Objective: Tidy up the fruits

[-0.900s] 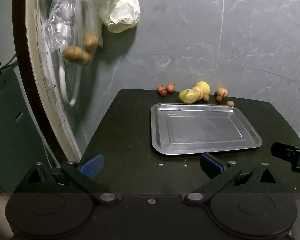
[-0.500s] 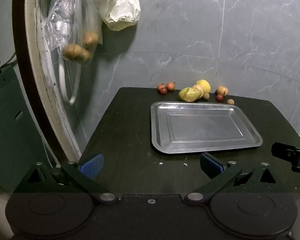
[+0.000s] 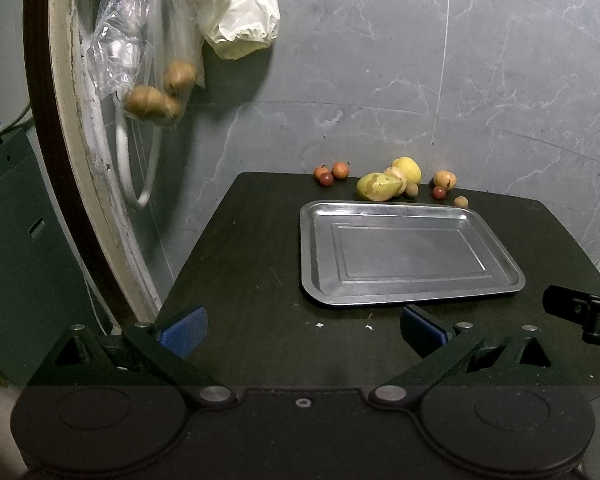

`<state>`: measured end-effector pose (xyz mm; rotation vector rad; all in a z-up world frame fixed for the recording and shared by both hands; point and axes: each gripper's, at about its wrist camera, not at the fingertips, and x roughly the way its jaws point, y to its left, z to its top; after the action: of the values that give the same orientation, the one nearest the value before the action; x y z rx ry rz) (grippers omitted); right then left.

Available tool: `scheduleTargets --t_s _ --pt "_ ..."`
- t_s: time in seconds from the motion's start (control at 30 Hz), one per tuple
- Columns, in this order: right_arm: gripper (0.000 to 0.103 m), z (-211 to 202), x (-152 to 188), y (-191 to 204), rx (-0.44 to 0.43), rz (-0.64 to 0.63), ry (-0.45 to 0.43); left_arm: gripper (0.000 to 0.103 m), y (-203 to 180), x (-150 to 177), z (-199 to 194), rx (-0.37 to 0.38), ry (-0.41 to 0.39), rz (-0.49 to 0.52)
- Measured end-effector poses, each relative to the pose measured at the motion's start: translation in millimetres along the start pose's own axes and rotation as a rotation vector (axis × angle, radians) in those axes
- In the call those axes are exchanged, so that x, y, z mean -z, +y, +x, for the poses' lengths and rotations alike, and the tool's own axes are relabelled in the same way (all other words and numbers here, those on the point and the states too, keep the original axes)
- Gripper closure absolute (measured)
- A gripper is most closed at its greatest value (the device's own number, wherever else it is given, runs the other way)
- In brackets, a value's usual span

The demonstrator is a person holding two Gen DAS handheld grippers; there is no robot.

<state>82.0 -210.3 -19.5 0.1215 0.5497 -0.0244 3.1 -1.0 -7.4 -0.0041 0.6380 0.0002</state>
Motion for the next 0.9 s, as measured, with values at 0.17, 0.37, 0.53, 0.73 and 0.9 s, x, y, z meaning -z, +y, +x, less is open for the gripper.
scheduleTargets --t_s 0.17,0.37,0.53,0.73,0.9 --pt "0.0 -0.9 0.8 -1.5 0.0 0.002 0.005 0.001 0.3 0.0 0.3 0.001 0.0 0.001" --pt "0.0 -1.3 -0.4 -1.1 0.0 0.002 0.009 0.001 0.7 -0.8 -0.2 0.001 0.003 0.001" --pt "0.0 -1.5 -0.5 -1.4 0.0 0.003 0.01 0.001 1.0 -0.9 -0.1 0.001 0.003 0.001" --pt "0.0 -1.8 -0.8 -1.1 0.001 0.004 0.012 0.001 1.0 0.7 1.0 -0.001 0.004 0.001" --pt "0.0 -2.4 0.1 -2.4 -0.004 0.004 0.013 0.001 -0.1 4.0 1.9 -0.003 0.005 0.001"
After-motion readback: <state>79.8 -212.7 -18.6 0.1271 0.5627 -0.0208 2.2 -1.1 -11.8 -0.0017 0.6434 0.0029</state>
